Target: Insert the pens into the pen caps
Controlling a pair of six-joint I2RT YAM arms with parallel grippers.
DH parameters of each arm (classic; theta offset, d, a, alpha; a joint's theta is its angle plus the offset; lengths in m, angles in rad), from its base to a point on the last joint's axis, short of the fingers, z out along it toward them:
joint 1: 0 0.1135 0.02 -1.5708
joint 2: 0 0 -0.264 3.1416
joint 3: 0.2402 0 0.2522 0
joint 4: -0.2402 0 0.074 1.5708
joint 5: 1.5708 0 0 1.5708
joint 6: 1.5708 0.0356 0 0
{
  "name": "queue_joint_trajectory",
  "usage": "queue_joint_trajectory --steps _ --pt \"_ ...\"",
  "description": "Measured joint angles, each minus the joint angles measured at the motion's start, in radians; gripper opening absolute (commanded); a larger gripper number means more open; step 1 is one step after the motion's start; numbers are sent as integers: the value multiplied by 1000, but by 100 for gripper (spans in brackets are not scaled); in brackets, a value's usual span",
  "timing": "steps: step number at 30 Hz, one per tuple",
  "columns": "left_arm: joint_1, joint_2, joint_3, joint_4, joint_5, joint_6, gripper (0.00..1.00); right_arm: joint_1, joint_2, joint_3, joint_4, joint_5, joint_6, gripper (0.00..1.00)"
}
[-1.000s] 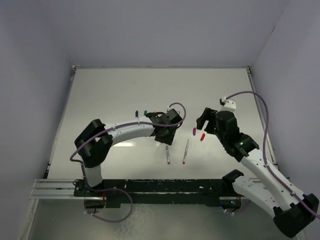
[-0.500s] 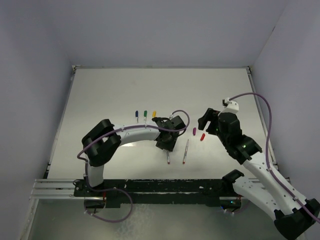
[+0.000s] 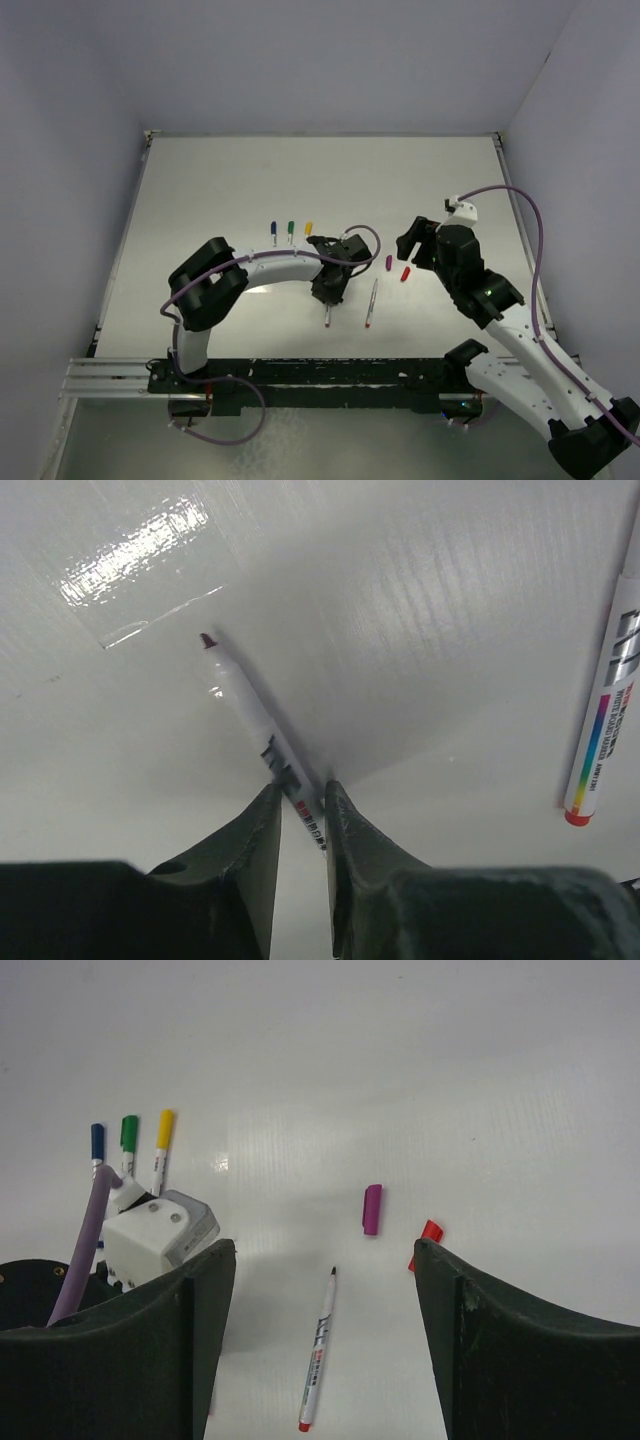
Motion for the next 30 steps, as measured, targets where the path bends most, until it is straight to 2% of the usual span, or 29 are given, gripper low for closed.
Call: queue_joint_trajectory --steps 4,10,13,30 --pt "0 0 0 -18 0 47 21 0 0 0 0 0 0 73" --pt "0 0 -2 -41 -3 109 35 0 0 0 1 -3 0 72" --pt "0 0 -2 -53 -3 124 38 0 0 0 2 -13 0 72" --pt "0 -14 -27 -30 17 124 36 0 15 0 8 -22 0 71"
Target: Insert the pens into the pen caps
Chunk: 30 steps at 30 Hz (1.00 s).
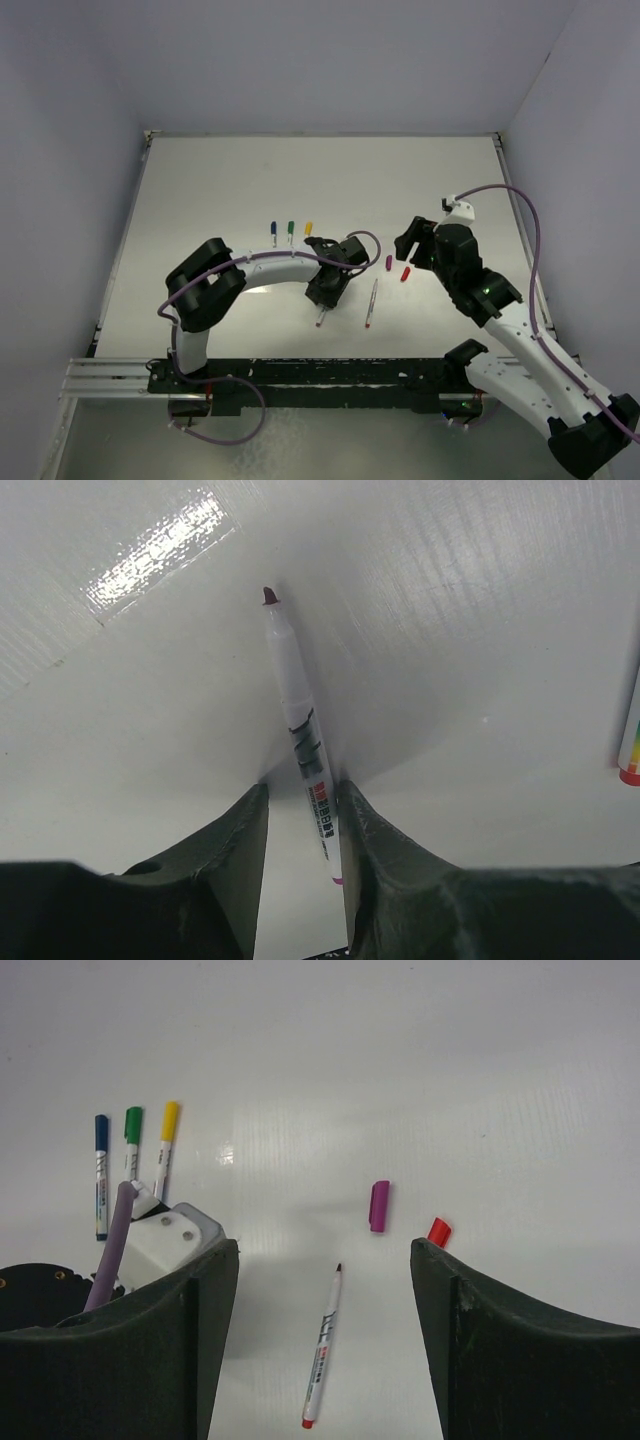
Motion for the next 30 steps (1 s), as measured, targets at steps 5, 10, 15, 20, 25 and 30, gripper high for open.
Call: queue_joint_trajectory --steps 5,10,15,20,25,30 --pt "0 1 0 3 6 0 30 0 1 0 1 -5 0 71" --pt "0 4 0 11 20 1 7 0 1 0 1 -18 1 71" --pt "0 10 5 14 42 4 0 0 1 2 0 -21 1 71" --pt "4 15 -8 28 61 3 0 0 0 3 -2 -10 9 69" --pt "5 5 -21 48 74 4 0 0 -2 4 -11 36 27 60" --pt "5 -25 -39 75 72 3 0 0 37 46 -43 96 39 57"
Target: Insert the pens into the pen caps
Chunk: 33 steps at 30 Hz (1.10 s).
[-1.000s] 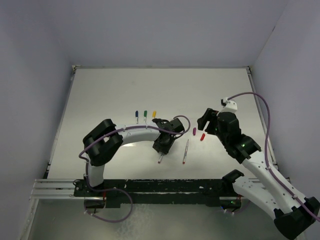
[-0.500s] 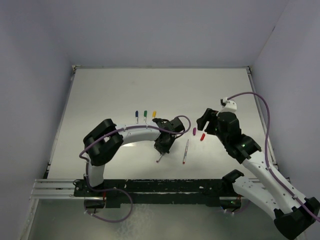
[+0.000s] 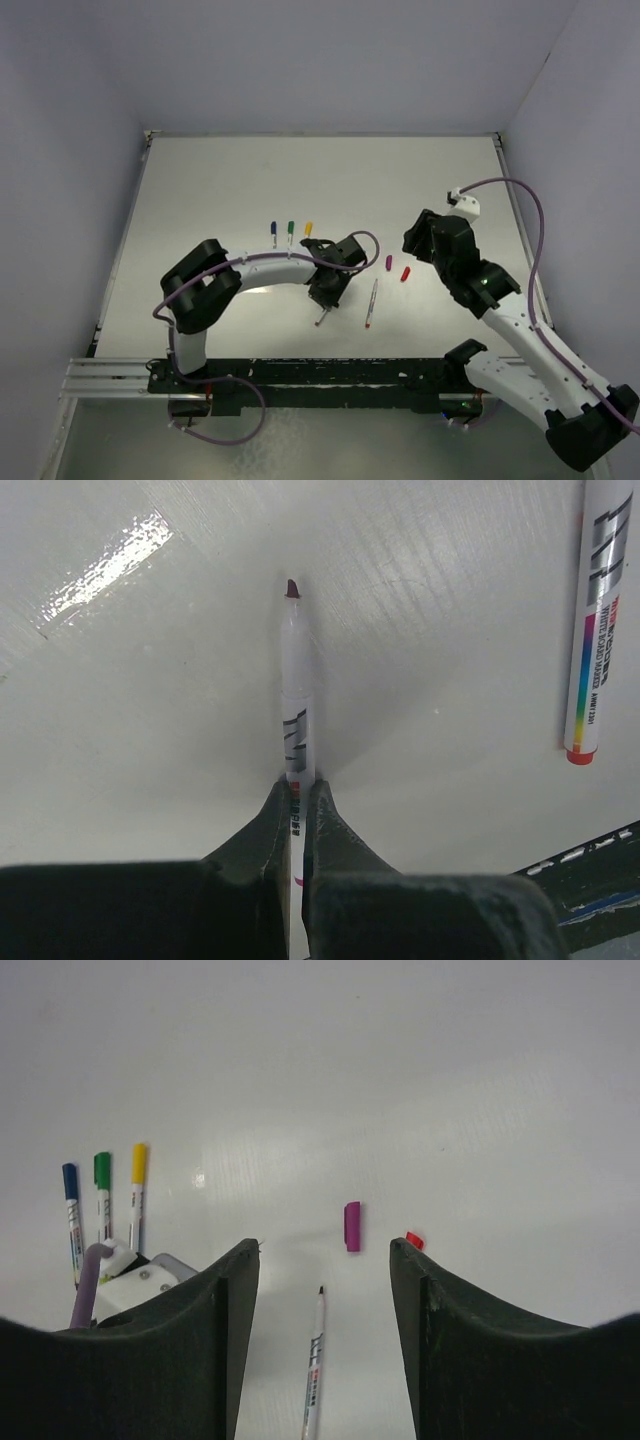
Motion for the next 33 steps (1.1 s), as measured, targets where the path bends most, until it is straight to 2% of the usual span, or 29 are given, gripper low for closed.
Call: queue_joint_trajectory --steps 6,12,16,21,33 --pt "-5 -35 -34 13 -38 -3 0 -6 137 71 -3 34 7 56" --pt "11 -177 -106 37 -64 -8 0 -46 271 77 2 -37 6 48" --pt "34 -342 -177 135 -58 -32 0 -62 340 77 20 -92 -2 42" --pt "48 -458 -244 253 -55 -49 0 -70 422 77 55 -147 -21 36" --pt "48 -513 -367 532 80 -59 0 -71 607 63 108 -196 -40 35"
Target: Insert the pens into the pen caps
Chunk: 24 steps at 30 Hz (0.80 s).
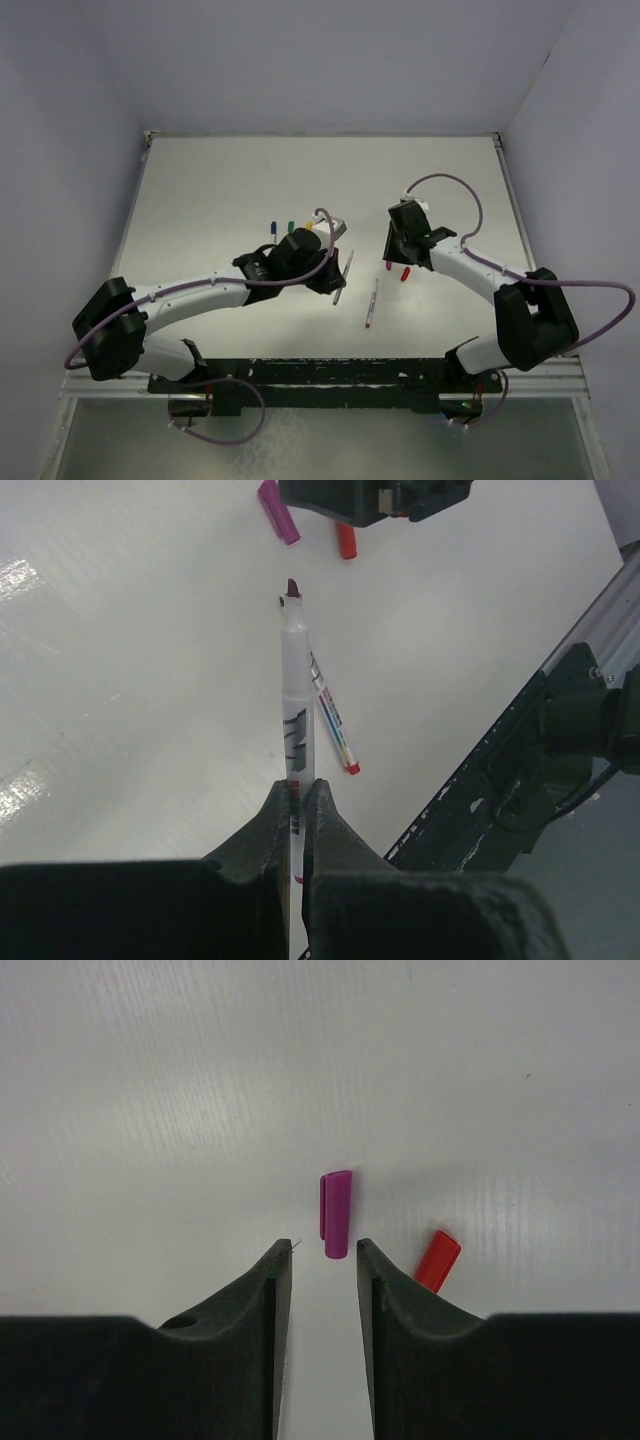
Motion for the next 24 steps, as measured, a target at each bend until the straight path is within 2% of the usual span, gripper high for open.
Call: queue_joint_trajectory --steps 10,24 --pt "10 -6 -36 142 81 -27 0 0 98 0 28 0 -2 36" --pt "53 -14 -60 172 136 -46 0 -3 163 15 35 23 -13 37"
